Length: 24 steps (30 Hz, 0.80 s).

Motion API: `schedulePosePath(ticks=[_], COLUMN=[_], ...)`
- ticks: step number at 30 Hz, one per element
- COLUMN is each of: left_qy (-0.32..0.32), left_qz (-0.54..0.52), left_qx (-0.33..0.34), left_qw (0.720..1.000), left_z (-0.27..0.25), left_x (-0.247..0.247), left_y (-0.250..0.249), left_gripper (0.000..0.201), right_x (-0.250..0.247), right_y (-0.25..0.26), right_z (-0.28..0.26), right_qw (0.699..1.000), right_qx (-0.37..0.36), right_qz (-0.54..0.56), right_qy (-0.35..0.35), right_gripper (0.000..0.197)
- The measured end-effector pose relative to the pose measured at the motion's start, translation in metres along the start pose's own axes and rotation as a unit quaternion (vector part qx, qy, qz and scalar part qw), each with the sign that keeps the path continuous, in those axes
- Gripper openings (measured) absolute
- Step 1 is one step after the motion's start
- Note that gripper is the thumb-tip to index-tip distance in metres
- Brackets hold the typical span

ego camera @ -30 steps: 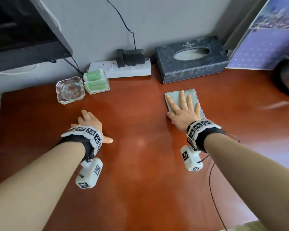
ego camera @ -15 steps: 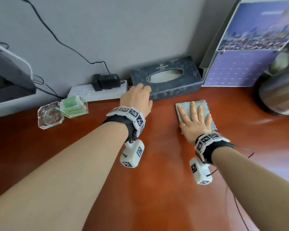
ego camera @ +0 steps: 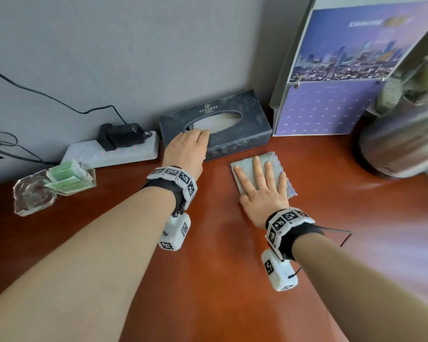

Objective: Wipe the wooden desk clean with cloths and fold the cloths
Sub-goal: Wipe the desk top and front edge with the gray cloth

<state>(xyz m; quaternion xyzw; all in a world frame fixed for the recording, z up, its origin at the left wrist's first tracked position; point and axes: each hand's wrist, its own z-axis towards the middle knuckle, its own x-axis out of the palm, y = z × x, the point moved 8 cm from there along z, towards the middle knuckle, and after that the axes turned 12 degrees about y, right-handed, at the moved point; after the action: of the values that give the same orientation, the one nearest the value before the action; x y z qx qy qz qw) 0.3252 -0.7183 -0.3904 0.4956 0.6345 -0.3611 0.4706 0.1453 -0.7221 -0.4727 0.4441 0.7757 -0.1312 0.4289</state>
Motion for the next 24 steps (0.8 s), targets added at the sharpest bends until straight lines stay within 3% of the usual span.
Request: schedulePosePath(ticks=[5,11,17,21,24], left_qy=[0.025,-0.001,-0.013,-0.009,-0.013], left_qz=[-0.008,-0.014,0.001,-0.007,-0.013], left_qx=[-0.032,-0.032,-0.017,-0.024,-0.026], left_qw=[0.999,0.999,1.0,1.0,0.999], left_z=[-0.001,-0.011,-0.022,-0.031,-0.035], left_x=[-0.005,-0.041,-0.081,-0.086,-0.09], left_y=[0.001,0.011,0.022,0.032,0.039], left_gripper=[0.062,0.053,0.046,0.042,0.044], right_x=[-0.001,0.0,0.003,-0.002,-0.018], right_y=[0.006,0.045,0.111,0.106,0.082], right_z=[-0.002,0.009,0.005,0.001,0.017], right_qw=[1.0,0.999,0.989,0.986,0.992], right_qx=[-0.007,-0.034,-0.14,-0.159,-0.126], right_qz=[-0.004,-0.024,-0.039,-0.036,-0.032], right_qy=[-0.004,0.002,-0.009,-0.016,0.0], right_gripper=[0.066,0.068,0.081,0.066,0.062])
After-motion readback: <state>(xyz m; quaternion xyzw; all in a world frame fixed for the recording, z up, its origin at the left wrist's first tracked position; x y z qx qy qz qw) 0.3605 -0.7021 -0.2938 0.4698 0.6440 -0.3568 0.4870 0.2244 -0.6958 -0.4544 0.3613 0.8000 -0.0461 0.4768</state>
